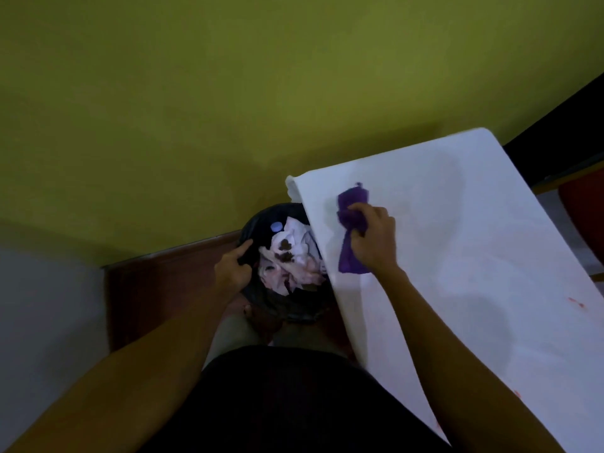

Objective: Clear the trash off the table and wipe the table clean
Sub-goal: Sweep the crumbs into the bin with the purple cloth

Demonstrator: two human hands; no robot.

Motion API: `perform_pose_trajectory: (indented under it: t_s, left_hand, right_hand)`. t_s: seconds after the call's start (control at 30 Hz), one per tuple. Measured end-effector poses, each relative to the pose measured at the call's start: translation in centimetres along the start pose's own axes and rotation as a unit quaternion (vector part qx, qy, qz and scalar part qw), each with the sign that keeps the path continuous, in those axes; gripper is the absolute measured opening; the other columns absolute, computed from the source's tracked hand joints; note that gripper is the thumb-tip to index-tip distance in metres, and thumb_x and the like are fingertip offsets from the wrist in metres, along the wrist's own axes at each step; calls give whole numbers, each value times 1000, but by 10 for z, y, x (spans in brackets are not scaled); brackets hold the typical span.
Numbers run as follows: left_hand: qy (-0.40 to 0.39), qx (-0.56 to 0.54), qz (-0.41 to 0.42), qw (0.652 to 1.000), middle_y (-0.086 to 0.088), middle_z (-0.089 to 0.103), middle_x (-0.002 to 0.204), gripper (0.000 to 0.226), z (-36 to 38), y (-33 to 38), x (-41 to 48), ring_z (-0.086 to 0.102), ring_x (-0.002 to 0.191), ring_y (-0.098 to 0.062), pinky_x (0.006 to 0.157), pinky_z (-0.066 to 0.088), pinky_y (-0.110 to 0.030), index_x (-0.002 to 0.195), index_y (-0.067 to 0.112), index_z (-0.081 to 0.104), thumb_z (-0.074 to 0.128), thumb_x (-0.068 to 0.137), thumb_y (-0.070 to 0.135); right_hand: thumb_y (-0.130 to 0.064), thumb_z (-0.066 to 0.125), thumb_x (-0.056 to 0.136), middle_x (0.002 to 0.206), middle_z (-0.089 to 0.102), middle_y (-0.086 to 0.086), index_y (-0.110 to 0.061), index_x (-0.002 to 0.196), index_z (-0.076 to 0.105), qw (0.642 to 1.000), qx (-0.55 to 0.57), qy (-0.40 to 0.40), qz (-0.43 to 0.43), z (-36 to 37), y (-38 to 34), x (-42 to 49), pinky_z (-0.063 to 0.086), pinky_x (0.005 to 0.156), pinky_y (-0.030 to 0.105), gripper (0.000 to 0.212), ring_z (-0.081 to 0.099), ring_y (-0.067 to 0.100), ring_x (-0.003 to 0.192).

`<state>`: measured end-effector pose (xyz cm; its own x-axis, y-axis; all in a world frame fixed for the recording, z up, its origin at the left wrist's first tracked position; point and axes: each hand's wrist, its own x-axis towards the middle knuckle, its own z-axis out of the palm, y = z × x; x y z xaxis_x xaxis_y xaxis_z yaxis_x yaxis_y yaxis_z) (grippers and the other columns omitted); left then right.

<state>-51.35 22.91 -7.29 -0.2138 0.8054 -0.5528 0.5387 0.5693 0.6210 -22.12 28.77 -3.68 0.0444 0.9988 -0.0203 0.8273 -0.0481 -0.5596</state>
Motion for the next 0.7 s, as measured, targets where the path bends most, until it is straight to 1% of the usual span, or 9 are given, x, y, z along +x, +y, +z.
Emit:
perform_pose_trajectory:
  t_s: [0.13,0.27,0.33,0.4,0.47,0.5,0.57,0.67,0.7]
  left_hand:
    - [4,-7,-14,1000,-9,54,145,67,1,-9,-3,65,108,-30,83,46,-24,142,33,52,46,85,-2]
    - [5,-8,-25,1000,-10,53,146,65,1,-15,-3,65,98,-27,77,43,-22,143,30,51,45,87,-3]
    - [6,-6,-29,1000,-10,53,146,66,2,-18,-1,63,90,-24,75,45,-24,143,31,51,44,87,-3]
    - [7,-16,-27,999,-11,53,145,67,3,-19,0,65,95,-28,79,48,-25,143,31,52,44,85,-4]
    - [5,-23,-30,999,-11,53,145,68,3,-19,0,65,103,-31,84,51,-27,142,32,52,44,85,-4]
    - [4,-25,-31,999,-10,53,145,68,1,-19,-1,65,106,-32,88,52,-29,142,32,52,44,85,-3]
    - [10,-23,-34,999,-10,54,145,68,-5,-21,-5,64,110,-32,94,51,-31,141,33,53,45,84,-2]
    - [29,-17,-42,999,-11,57,142,68,-15,-28,-9,63,113,-33,101,51,-36,140,34,55,45,82,-1]
    - [34,-16,-47,998,-11,58,141,68,-18,-31,-9,63,113,-34,102,50,-36,139,34,56,45,82,-1]
  right_hand:
    - [-10,60,87,129,49,18,-21,128,53,989,-39,40,139,-5,29,-14,48,88,46,44,46,39,116]
    - [-15,59,88,129,45,18,-21,129,52,984,-41,43,169,22,11,-31,48,84,47,42,44,41,115]
    - [-14,59,86,128,46,17,-21,127,55,988,-34,23,148,31,-6,-35,46,81,43,42,44,39,112]
    - [-11,61,83,124,49,14,-22,121,56,997,-18,-39,68,37,-25,-36,45,82,40,40,47,37,110]
    - [-11,63,78,118,50,10,-23,113,57,993,-3,-112,-22,41,-38,-36,49,82,39,38,50,33,107]
    - [-12,63,77,116,51,8,-25,112,56,991,2,-127,-42,40,-41,-35,50,81,40,37,50,31,106]
    - [-15,63,78,116,51,7,-26,112,55,995,-7,-94,-28,29,-39,-28,52,81,41,37,50,28,108]
    - [-14,64,80,119,51,9,-26,117,55,999,-39,-3,17,6,-16,-15,53,80,44,40,49,30,110]
    - [-14,65,81,121,51,10,-25,120,54,998,-53,3,32,1,-6,-13,54,81,45,41,49,31,111]
